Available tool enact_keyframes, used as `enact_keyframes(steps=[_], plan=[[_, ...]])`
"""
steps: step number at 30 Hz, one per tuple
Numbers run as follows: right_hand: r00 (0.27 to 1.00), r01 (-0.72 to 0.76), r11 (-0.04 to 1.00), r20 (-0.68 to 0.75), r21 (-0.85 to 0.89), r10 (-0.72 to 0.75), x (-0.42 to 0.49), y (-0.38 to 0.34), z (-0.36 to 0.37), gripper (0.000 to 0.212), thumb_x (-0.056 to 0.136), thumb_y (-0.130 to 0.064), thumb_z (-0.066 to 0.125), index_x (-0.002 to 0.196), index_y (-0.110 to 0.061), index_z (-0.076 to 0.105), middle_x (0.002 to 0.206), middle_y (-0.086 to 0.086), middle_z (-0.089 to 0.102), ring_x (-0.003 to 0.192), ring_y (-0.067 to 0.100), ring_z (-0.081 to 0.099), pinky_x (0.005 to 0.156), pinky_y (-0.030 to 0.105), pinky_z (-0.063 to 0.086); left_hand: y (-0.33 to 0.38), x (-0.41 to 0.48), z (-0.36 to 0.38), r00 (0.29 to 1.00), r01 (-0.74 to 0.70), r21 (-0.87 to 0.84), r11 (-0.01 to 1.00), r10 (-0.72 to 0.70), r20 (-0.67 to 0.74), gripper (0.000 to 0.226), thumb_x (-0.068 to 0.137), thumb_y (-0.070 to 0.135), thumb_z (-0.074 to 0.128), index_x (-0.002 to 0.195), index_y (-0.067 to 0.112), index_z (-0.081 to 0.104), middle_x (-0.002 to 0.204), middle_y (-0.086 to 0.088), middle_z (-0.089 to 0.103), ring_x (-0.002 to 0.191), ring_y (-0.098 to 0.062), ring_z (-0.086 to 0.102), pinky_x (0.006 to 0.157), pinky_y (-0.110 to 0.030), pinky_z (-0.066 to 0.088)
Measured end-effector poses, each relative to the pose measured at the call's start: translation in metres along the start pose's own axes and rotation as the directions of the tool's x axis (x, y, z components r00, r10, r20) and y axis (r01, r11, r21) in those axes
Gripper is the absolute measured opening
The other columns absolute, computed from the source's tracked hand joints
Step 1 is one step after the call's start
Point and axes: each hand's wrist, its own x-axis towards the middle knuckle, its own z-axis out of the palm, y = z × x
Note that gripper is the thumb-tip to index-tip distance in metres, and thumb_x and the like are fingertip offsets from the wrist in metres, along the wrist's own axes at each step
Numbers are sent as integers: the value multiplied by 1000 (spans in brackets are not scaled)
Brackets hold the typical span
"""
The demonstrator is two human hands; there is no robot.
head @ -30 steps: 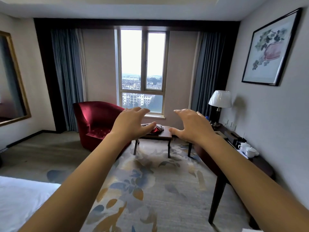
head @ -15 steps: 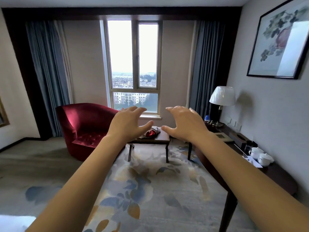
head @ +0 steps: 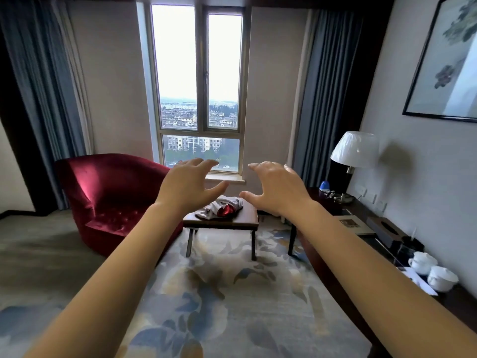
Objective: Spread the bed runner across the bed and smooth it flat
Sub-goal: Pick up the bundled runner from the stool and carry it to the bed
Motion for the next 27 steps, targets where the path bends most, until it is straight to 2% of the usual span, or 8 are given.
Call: enact_keyframes(steps=[6,17,21,27], plan=[[1000,-17,1000,1,-18,17,94,28,64,76,79,-63,55,141,-22,38,140,2,49,131,19,42,111,50,27,-57,87,59,1000,-21,-20,1000,20,-9,59,87,59,50,135,25,49,132,-1,56,120,-25,50,97,-38,40],[998,-63,998,14,-18,63,253,67,162,76,81,-62,54,143,-22,36,140,1,48,132,18,40,112,50,26,-161,225,147,999,-42,10,999,42,20,58,86,58,52,133,24,50,127,-3,59,118,-26,51,97,-37,38],[998,-70,998,-5,-1,70,302,84,196,75,81,-61,56,142,-21,37,139,0,49,132,17,40,113,50,24,-190,272,180,999,-43,4,999,43,4,57,86,56,54,133,24,51,128,-3,58,119,-27,50,103,-41,36],[999,-46,999,-26,-3,46,378,119,252,75,81,-60,57,142,-21,37,138,1,49,132,17,40,114,49,23,-223,344,244,999,-32,1,999,32,-14,67,78,63,42,132,24,52,126,-3,60,117,-26,51,99,-39,38]])
